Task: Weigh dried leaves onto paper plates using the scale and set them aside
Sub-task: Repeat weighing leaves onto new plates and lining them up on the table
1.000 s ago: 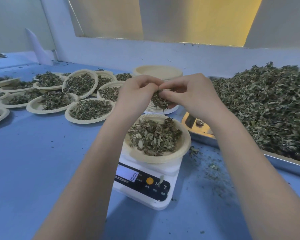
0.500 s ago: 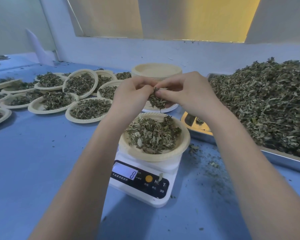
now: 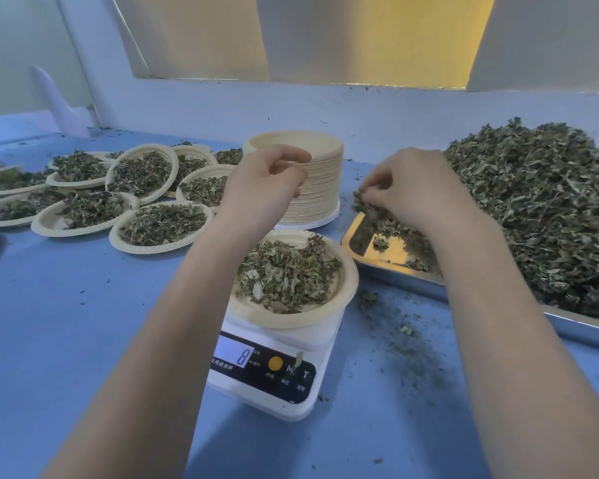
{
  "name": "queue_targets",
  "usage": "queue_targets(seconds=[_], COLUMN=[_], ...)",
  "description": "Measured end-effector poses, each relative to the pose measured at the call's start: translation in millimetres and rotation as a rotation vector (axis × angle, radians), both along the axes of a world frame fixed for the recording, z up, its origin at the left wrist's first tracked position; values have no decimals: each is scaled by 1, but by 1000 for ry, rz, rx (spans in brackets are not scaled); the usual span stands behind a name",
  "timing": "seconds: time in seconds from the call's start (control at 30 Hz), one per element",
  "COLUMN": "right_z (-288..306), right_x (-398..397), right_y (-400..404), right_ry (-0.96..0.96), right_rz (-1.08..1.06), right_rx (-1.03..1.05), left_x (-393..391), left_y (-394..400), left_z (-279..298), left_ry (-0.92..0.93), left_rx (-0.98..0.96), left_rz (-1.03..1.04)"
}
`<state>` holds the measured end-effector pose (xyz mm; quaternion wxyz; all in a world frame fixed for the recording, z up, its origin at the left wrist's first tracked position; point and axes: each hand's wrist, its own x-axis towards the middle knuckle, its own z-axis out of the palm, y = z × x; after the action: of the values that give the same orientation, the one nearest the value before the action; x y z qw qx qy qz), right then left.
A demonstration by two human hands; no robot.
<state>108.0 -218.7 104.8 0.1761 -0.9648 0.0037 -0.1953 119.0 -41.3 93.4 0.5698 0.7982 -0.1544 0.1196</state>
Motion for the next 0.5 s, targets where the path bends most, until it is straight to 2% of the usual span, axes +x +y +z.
queue_targets(seconds=[0.07,0.13,0.3,0.4,0.5], right_z=[-3,-8,-7,-6,-9], right_x=[-2,-3,3,2,1], right_y=[-8,-8,7,22,34], right_ry=[213,332,206,230,285], right_rz=[-118,-121,143,286,375], right_rx=[-157,-163,1,149,160], left_x=[1,1,1,3,7], left_y=[-2,-3,4,16,27], left_z=[-3,-5,-7,-10,-16], left_ry=[7,14,34,52,57], left_rx=[8,22,46,26,-26], left_rz=[4,5,5,8,13])
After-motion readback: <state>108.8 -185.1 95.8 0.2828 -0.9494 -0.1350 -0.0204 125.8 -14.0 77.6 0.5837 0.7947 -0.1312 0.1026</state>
